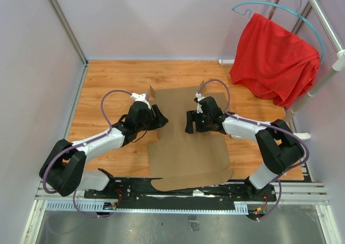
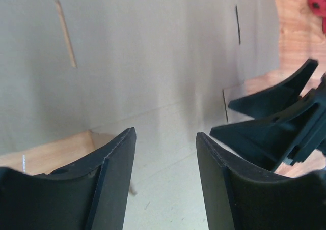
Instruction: Fold the paper box
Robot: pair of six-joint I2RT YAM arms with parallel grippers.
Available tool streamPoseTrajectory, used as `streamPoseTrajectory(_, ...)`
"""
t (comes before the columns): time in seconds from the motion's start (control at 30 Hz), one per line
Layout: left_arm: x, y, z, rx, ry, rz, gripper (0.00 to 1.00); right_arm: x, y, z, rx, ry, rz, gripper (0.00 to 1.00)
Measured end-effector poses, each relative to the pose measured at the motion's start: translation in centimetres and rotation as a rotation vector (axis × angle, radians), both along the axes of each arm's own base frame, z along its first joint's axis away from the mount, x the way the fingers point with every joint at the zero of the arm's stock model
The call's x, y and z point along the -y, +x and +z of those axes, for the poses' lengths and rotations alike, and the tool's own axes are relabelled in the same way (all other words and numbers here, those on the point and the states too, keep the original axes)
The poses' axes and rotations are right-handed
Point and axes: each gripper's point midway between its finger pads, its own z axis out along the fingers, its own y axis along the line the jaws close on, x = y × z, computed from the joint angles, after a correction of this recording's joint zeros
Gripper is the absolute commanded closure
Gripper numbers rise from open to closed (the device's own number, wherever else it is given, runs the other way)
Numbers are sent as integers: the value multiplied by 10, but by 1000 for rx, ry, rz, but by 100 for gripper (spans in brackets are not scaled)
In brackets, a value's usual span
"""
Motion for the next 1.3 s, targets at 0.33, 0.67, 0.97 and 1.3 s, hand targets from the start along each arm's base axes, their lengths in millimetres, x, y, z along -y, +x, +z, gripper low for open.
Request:
streamPoseTrajectory(0.33,-20,4,19,47,78,60,42,42,-4,18,-9,-109,-69,21)
streamPoseTrajectory(0.67,-35,-9,25,76,75,86,43,67,-6,58,106,-98,-121,21)
streamPoseTrajectory(0.97,-30,-11,9,38,76,68,44,79,-9,43,66,-135,-141,21)
streamPoseTrajectory(1.3,-10,-8,-16,-24,38,14,45,63,-10,20,-4,-97,-85,23)
